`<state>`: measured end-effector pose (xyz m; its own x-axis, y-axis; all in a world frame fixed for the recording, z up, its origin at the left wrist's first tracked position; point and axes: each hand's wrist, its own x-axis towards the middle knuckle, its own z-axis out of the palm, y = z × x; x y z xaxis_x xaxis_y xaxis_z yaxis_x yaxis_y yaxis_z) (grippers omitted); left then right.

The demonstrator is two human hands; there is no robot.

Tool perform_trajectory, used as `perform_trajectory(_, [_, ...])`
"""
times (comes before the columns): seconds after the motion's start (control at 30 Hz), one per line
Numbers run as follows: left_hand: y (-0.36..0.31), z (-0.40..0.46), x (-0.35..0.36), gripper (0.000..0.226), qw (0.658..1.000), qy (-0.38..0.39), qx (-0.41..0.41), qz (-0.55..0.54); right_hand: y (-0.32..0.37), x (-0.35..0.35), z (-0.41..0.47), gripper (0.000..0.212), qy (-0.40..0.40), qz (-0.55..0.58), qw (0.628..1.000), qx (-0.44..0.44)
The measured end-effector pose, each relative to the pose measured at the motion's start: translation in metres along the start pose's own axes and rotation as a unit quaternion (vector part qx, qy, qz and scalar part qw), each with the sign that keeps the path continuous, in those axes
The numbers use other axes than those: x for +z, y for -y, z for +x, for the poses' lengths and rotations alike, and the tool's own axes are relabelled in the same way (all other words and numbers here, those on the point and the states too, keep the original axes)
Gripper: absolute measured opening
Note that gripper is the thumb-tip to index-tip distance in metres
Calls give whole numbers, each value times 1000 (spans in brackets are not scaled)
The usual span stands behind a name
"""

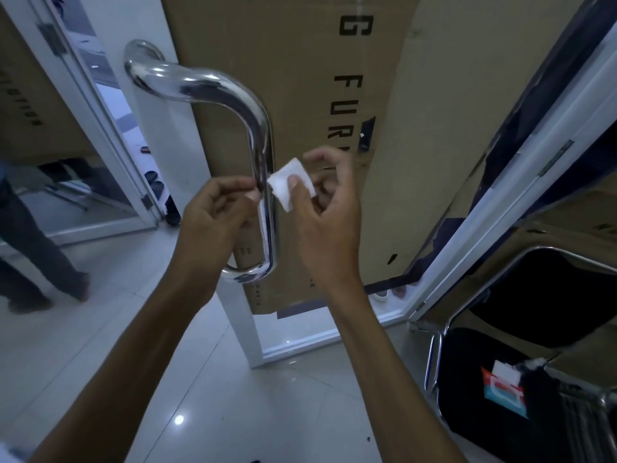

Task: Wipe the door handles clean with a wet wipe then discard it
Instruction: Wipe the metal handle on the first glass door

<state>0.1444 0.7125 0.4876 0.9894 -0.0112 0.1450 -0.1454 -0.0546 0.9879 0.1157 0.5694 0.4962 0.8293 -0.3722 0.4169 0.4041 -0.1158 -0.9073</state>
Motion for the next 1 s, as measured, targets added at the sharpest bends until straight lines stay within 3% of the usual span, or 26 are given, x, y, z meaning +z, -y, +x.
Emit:
perform_trajectory(0.17, [-7,22,-11,25,997,-12,63,48,7,24,20,10,-35,-10,998,-49])
perform_trajectory(0.4, [-12,45,-21,16,991,83,101,30,-13,41,19,16,-108,-85,988,-67])
perform_trajectory(0.63, [-1,71,-29,11,984,139,113,17,-45,59,-7,28,-217,-208,950,-79])
perform_trajectory(0.83, [4,80,-33,17,978,174,115,28,-55,77,-15,33,-225,-234,945,-33])
perform_trajectory(1.0, [3,85,-36,16,971,204,122,20,-59,75,-15,36,-220,-223,949,-46])
